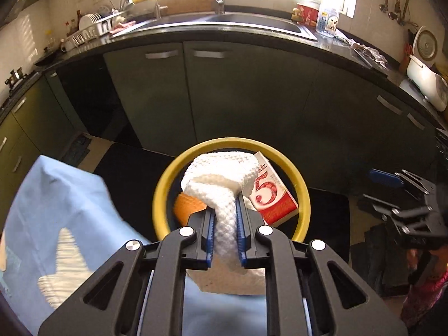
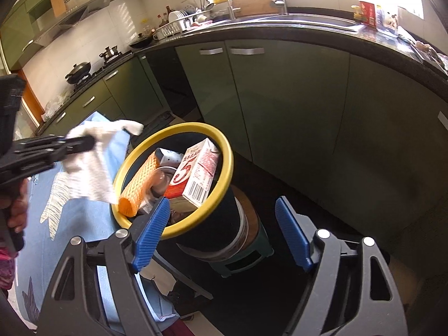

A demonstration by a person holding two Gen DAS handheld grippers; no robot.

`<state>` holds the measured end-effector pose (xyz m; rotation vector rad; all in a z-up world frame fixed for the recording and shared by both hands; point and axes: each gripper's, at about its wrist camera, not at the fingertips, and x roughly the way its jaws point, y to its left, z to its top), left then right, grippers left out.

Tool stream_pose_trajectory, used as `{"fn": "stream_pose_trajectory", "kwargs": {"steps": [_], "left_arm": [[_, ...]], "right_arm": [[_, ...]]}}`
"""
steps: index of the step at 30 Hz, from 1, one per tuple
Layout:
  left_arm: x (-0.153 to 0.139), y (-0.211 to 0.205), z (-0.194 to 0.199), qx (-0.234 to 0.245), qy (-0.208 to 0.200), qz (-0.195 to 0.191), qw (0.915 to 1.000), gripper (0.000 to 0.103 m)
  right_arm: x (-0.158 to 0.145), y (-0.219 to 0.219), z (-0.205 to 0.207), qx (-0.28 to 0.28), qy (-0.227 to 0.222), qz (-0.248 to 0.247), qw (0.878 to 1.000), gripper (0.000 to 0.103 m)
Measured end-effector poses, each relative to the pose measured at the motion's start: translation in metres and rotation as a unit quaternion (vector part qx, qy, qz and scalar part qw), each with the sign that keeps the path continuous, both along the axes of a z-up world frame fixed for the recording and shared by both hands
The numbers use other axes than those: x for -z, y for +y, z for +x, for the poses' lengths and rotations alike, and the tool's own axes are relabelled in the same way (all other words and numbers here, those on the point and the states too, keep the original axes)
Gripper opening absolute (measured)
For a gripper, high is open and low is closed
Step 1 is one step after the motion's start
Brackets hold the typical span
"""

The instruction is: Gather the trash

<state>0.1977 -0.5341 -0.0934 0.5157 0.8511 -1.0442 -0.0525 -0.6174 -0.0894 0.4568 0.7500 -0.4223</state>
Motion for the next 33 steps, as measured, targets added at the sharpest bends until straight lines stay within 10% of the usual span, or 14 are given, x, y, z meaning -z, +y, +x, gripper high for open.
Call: {"fn": "stream_pose_trajectory", "kwargs": {"steps": [2,6,13,20,24,33], "left_arm": [[0.013,-0.018,-0.001,-0.003,0.0,0.008,1.0,0.021],[0.027,-0.035,-0.002,-0.016,-0.026,0.022,0.9993,0.067],[0.009,0.002,-0.005,-0.046,-0.03,0.007,0.9985,0.082],[-0.037,0.132,-0.027,-0.119,-0.049,-0.055,0.9901,0.096],[-0.061,0.217,-0.045,-0.185,-0.1,-0.08,0.9743,0.098],[-0.083,0.399,-0.085,-0.367,-0.172,-0.088,0.9098,0.098]], "right_arm": [[0.0,-0.002,-0.002,0.002,-0.002,0.001,1.0,0.074],[0.0,0.0,-0.003,0.001,-0.005,0.004,1.0,0.075],[-0.003,0.014,0.004,-0.021,-0.001,0.001,1.0,0.076],[-0.011,0.045,0.016,-0.058,-0.002,-0.01,0.998,0.081],[-0.017,0.072,0.025,-0.085,0.002,-0.034,0.996,0.088],[-0.052,0.143,0.038,-0.14,-0.012,-0.087,0.986,0.096]]}}
